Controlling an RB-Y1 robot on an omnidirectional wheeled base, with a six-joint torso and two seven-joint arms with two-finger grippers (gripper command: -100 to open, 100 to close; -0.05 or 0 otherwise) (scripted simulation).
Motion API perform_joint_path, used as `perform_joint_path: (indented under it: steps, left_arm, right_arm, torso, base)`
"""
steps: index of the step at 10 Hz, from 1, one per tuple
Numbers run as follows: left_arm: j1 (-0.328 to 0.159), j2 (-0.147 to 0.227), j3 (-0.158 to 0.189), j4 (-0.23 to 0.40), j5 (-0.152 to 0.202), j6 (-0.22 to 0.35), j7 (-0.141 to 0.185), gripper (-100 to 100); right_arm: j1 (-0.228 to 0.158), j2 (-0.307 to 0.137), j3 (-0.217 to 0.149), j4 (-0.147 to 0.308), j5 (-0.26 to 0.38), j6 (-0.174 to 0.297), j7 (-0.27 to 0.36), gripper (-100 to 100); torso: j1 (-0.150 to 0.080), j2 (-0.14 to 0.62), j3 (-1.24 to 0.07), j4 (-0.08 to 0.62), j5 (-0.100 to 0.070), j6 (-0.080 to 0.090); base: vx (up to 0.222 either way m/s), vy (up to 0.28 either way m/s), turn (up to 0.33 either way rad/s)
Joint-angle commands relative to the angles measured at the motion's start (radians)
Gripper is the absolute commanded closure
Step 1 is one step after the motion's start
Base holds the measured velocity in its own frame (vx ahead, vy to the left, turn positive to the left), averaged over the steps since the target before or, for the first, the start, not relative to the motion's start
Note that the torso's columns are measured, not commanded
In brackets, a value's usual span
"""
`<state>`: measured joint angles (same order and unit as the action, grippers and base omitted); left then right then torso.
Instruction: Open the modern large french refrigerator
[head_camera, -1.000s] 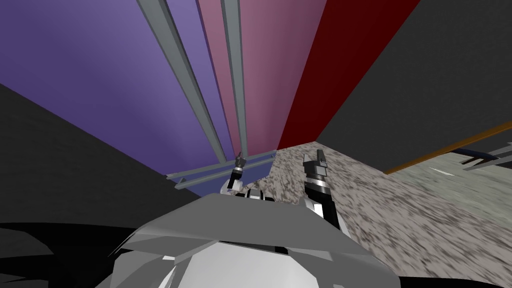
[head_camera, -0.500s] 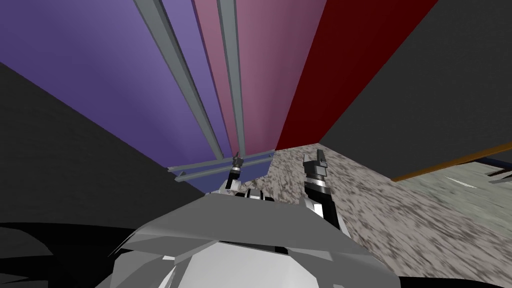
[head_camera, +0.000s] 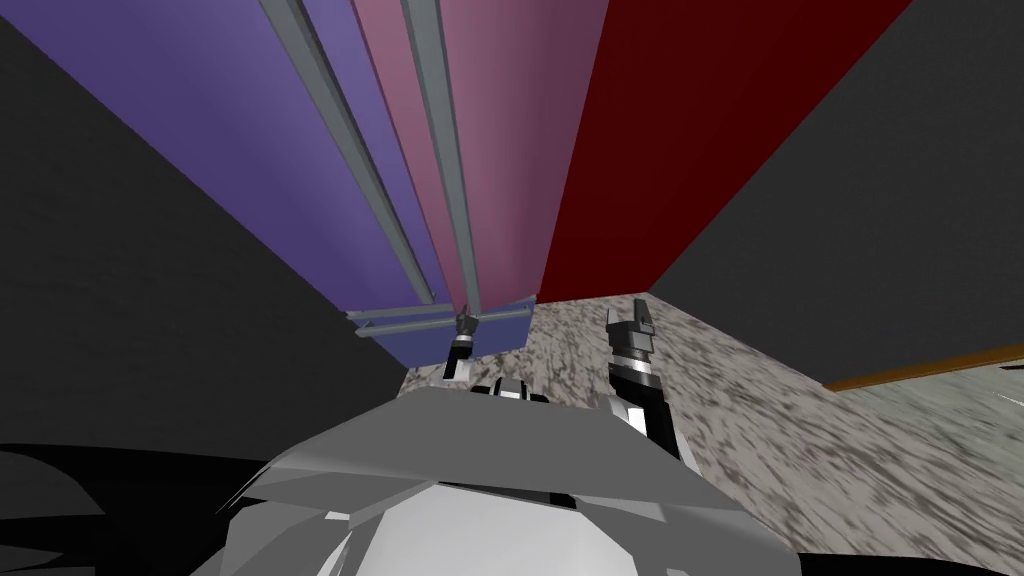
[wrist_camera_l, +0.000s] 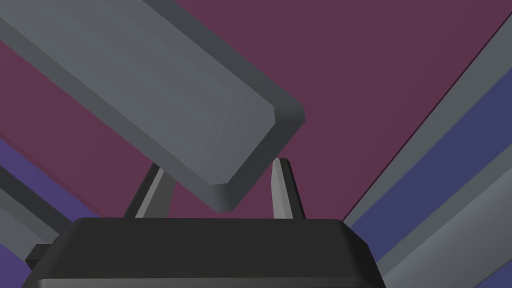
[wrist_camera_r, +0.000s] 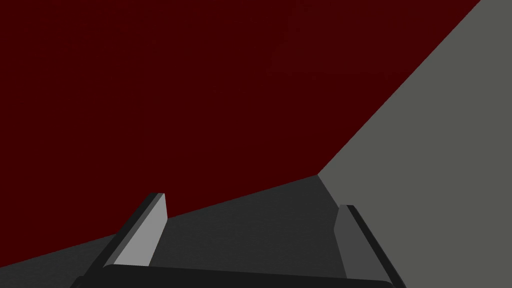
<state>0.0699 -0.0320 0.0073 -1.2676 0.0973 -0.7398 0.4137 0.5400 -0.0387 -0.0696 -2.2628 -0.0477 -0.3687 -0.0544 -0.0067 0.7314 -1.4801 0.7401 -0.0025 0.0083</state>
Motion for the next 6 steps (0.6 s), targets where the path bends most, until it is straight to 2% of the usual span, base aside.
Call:
perform_joint_path:
  steps: [1, 2, 3, 5, 6]
  left_arm:
    - [0.005, 0.0, 0.032, -0.035, 0.022, 0.019, -0.022, 100]
    - [0.01, -0.001, 0.028, -0.034, 0.017, 0.02, -0.018, 100]
    - [0.022, -0.002, 0.045, -0.04, 0.028, 0.022, -0.028, 100]
    - [0.034, -0.003, 0.073, -0.056, 0.046, 0.019, -0.042, 100]
    - [0.034, -0.003, 0.073, -0.056, 0.046, 0.019, -0.042, 100]
  right_arm:
    - [0.0, 0.0, 0.0, 0.0, 0.0, 0.0, 0.0, 0]
    - [0.0, 0.0, 0.0, 0.0, 0.0, 0.0, 0.0, 0]
    - [0.0, 0.0, 0.0, 0.0, 0.0, 0.0, 0.0, 0]
    - [0.0, 0.0, 0.0, 0.0, 0.0, 0.0, 0.0, 0]
    - [0.0, 0.0, 0.0, 0.0, 0.0, 0.0, 0.0, 0]
  torso:
    - [-0.002, 0.002, 0.001, 0.0, -0.001, -0.001]
    - [-0.003, 0.008, 0.004, 0.0, 0.0, -0.002]
    - [0.009, 0.005, 0.003, 0.001, 0.001, -0.002]
    - [0.005, 0.001, 0.001, -0.001, 0.001, -0.008]
    - [0.002, 0.005, 0.003, -0.001, 0.0, -0.007]
  base:
    - [-0.133, -0.358, 0.196]
    - [-0.078, -0.164, 0.078]
    - [-0.018, -0.173, 0.099]
    - [0.012, -0.278, 0.179]
    - [-0.01, -0.246, 0.111]
